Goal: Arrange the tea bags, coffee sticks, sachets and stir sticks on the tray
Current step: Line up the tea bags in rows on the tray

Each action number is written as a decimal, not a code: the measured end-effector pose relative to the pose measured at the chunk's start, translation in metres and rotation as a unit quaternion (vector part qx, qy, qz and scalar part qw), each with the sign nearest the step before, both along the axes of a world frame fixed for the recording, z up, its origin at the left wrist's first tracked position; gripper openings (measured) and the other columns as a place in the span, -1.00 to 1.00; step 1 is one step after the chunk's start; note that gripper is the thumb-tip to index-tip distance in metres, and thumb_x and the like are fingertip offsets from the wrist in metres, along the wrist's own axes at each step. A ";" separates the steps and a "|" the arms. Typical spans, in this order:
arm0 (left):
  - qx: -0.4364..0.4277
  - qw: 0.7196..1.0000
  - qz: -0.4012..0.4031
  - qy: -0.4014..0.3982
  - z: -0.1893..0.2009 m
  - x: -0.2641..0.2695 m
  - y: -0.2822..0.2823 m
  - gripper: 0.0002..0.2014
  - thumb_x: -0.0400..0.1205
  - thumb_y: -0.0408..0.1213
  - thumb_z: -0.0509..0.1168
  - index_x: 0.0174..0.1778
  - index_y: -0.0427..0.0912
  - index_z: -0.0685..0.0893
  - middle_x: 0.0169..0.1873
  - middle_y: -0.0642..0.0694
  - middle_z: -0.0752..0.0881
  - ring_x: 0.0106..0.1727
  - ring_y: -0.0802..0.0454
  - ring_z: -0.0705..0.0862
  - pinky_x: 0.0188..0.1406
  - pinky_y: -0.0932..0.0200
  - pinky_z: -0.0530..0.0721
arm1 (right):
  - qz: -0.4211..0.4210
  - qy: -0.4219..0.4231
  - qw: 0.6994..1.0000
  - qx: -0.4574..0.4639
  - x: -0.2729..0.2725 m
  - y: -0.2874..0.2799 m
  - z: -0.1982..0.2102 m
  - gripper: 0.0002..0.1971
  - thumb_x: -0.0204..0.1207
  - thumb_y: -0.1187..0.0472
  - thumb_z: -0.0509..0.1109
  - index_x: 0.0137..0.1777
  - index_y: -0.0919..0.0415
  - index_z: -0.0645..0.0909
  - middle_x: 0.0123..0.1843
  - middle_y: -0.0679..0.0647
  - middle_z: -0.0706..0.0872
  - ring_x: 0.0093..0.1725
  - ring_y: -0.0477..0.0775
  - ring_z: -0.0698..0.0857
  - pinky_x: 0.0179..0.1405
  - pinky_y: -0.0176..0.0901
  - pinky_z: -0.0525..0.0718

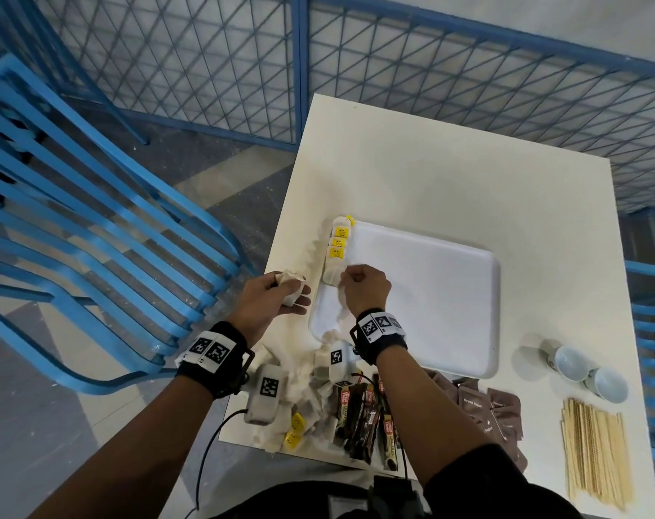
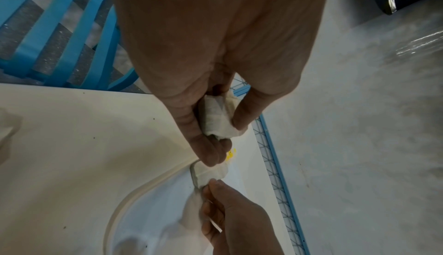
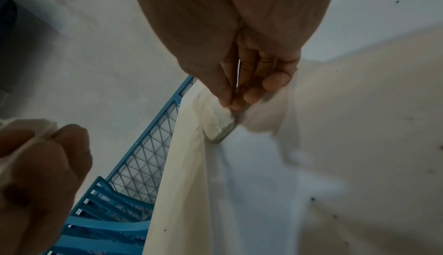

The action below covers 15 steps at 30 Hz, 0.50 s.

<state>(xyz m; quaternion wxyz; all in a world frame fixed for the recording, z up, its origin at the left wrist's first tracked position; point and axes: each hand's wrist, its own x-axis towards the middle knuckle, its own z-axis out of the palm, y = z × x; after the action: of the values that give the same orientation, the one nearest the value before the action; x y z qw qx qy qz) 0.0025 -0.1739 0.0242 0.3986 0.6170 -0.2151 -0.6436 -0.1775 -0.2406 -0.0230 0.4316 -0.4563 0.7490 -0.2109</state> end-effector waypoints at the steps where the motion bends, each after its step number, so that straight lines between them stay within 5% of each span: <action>1: 0.000 1.000 -0.002 -0.001 0.000 0.000 0.000 -0.88 0.75 -0.41 0.31 0.10 -0.33 0.74 -0.04 -0.27 0.83 -0.08 -0.18 0.81 0.08 -0.15 0.79 | -0.001 0.000 1.000 -0.001 0.001 0.000 0.001 -0.87 0.54 0.25 0.48 0.03 0.18 0.81 -0.04 0.09 0.86 0.05 0.07 0.78 0.00 -0.43 0.46; 10: 0.001 1.000 0.002 -0.001 0.000 0.000 0.002 -0.86 0.74 -0.44 0.31 0.13 -0.38 0.73 -0.04 -0.29 0.82 -0.08 -0.19 0.81 0.09 -0.17 0.78 | -0.005 -0.004 1.000 -0.005 0.001 0.001 0.000 -0.87 0.54 0.24 0.47 -0.01 0.17 0.84 -0.07 0.05 0.87 0.00 0.02 0.78 -0.07 -0.46 0.45; 15: -0.007 1.000 0.016 0.010 0.002 -0.001 0.004 -0.89 0.74 -0.44 0.33 0.10 -0.38 0.74 -0.01 -0.29 0.79 -0.07 -0.19 0.83 0.03 -0.05 0.84 | -0.031 -0.006 0.999 -0.011 -0.002 0.002 0.002 -0.85 0.52 0.21 0.49 0.04 0.18 0.82 -0.09 0.03 0.84 -0.11 -0.04 0.72 -0.29 -0.68 0.41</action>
<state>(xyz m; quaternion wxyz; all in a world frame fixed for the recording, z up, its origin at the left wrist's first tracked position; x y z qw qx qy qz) 0.0011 -0.1700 0.0265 0.4148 0.6111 -0.2057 -0.6420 -0.1793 -0.2386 -0.0207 0.4240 -0.4366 0.7578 -0.2354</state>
